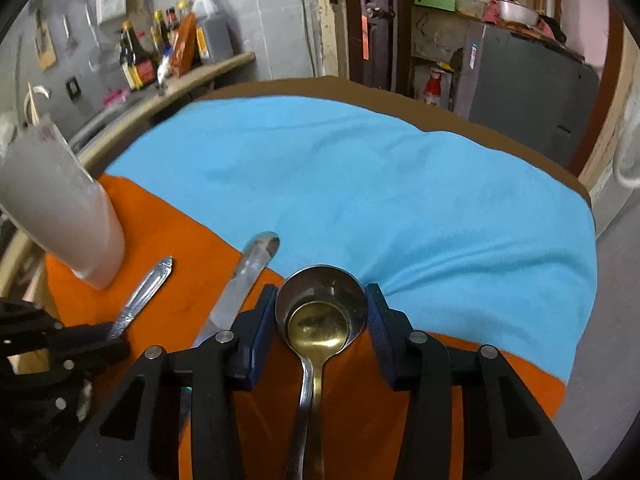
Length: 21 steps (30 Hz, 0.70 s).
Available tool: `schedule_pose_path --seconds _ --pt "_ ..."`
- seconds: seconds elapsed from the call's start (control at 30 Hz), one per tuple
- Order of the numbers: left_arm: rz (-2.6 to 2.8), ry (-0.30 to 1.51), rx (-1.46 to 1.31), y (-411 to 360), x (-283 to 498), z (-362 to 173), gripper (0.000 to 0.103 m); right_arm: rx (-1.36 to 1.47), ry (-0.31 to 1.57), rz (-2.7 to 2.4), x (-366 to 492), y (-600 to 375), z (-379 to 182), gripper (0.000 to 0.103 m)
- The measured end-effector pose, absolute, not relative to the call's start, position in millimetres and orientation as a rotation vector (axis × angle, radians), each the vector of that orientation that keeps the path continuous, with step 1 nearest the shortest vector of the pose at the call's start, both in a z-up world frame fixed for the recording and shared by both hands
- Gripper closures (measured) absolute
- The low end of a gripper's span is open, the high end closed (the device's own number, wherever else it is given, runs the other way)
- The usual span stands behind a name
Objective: Organize utensils
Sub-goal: 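Lift both spoons and carry them above the white caddy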
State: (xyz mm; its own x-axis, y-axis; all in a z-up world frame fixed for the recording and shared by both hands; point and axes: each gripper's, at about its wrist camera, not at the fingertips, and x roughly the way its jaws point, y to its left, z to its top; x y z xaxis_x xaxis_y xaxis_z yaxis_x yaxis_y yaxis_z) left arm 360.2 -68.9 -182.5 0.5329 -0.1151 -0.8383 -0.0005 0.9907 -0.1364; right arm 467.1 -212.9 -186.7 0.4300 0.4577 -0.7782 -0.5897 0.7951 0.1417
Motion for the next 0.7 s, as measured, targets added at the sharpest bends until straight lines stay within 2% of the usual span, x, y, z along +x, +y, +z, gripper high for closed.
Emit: schedule_pose_path --seconds 0.27,0.7 --pt "-0.094 0.801 -0.200 -61.8 323.4 -154.4 0.098 -0.110 0.672 0.669 421.6 -227.7 -148.5 0.062" --pt "-0.073 0.628 -0.162 -64.5 307.8 -132.5 0.098 -0.070 0.489 0.632 388.6 -229.2 -114.1 0.062"
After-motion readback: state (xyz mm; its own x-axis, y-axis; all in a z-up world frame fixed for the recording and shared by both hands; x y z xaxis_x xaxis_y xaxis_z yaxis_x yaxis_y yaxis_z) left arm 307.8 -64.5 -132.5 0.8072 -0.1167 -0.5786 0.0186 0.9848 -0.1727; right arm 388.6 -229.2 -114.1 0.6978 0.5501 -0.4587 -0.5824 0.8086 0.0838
